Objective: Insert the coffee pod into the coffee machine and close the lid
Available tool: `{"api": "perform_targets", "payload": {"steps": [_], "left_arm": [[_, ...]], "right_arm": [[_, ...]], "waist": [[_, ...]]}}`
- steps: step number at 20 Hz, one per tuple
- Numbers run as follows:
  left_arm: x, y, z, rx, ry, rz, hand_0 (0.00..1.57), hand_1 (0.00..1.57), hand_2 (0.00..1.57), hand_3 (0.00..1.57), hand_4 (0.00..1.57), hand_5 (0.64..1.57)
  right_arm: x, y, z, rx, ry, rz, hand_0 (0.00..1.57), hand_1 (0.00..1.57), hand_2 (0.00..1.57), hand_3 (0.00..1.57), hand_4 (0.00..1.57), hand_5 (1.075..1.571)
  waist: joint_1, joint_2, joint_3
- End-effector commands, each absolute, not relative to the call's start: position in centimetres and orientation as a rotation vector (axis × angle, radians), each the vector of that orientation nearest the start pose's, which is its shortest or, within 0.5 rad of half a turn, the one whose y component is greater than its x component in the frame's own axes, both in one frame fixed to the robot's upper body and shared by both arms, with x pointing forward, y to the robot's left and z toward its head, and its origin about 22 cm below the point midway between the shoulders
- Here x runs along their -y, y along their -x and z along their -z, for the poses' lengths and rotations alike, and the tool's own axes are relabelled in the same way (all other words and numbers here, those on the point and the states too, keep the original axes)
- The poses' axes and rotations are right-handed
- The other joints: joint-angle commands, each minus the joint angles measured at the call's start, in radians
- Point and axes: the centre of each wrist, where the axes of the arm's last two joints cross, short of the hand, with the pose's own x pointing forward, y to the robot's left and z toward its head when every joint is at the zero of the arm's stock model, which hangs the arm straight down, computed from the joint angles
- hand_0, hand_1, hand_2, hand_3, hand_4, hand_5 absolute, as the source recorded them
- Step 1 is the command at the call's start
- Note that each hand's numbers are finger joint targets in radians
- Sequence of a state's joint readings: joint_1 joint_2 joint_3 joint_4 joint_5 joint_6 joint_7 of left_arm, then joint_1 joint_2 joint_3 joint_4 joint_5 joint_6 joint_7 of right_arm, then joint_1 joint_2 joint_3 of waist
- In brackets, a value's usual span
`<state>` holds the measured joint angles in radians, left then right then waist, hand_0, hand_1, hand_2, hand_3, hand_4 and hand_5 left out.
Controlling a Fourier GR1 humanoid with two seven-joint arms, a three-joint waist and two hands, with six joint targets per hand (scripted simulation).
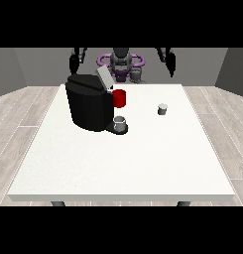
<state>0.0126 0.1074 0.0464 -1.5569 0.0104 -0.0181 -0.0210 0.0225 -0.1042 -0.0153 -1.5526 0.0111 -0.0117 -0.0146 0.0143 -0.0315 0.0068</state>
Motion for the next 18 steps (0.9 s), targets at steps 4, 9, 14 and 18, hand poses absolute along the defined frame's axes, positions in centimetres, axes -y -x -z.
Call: {"api": "perform_targets", "payload": {"steps": [4,9,14,18], "left_arm": [[-27.3,-24.5,0.1,1.666,-0.016,0.066,0.0,0.0,0.0,0.0,0.24,1.571],[-29.9,-24.5,0.3,1.725,-0.075,0.17,0.0,0.0,0.0,0.0,0.31,1.571],[-34.1,-25.9,-1.3,1.63,-0.193,0.267,0.0,0.0,0.0,0.0,0.0,1.571],[-35.0,-29.5,-3.4,1.636,-0.197,0.245,0.0,0.0,0.0,0.0,0.0,1.571]], "right_arm": [[25.6,-23.4,1.2,1.525,0.057,-0.084,0.0,0.0,0.0,0.0,0.13,1.571],[24.5,-24.0,0.9,1.672,0.158,0.127,0.0,0.0,0.0,0.0,0.09,1.571],[24.1,-23.8,-1.0,1.631,0.106,0.069,0.0,0.0,0.0,0.0,0.27,1.571],[23.0,-24.7,-0.1,1.716,0.094,0.056,0.0,0.0,0.0,0.0,0.18,1.571]], "waist": [[-0.032,0.008,-0.007],[-0.06,0.036,-0.007],[-0.1,0.008,-0.0073],[-0.119,0.108,-0.007]]}}
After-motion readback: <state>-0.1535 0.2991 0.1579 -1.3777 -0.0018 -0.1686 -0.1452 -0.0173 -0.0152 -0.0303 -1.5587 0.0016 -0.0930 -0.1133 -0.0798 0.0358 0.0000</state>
